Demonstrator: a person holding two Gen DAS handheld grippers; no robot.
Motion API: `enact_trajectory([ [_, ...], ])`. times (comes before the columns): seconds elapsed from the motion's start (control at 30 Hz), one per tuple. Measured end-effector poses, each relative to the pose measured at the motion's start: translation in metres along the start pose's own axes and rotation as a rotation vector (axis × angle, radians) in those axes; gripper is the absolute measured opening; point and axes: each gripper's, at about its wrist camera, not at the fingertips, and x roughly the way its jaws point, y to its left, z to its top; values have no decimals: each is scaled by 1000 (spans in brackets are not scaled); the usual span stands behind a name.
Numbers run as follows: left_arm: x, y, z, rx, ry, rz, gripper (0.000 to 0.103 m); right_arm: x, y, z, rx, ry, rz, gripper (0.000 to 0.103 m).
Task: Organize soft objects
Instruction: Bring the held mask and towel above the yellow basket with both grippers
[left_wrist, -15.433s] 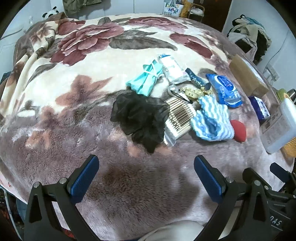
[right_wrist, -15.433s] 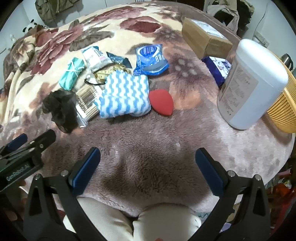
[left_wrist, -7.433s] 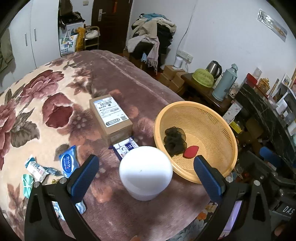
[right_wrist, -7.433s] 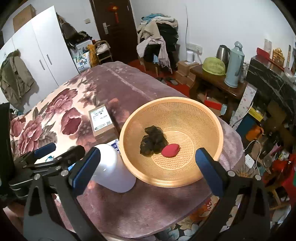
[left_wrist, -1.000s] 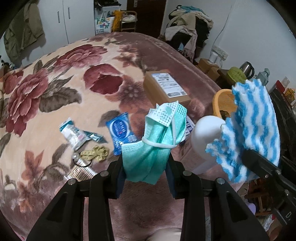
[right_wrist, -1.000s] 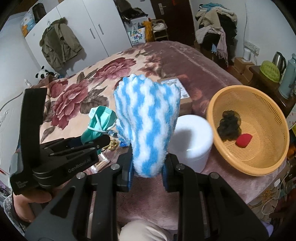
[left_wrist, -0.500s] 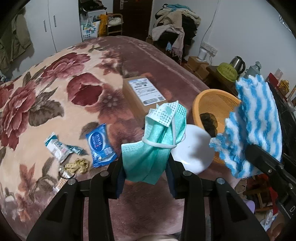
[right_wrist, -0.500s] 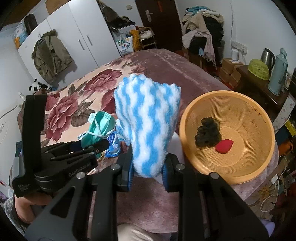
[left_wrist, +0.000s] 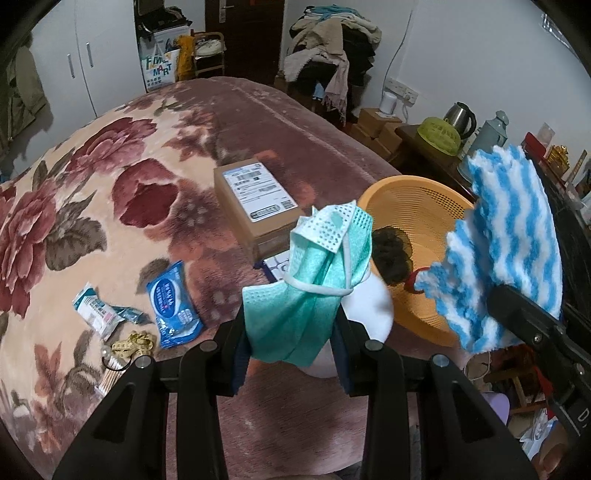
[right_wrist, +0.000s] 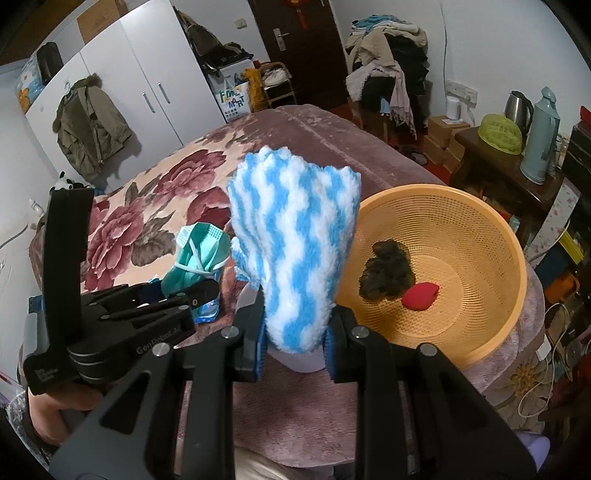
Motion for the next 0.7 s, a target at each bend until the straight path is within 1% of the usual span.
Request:
enact_trajectory([
  [0.7,23,-65,23,78,16,-58,38,-12,-50,5,82,-24,-72,24],
])
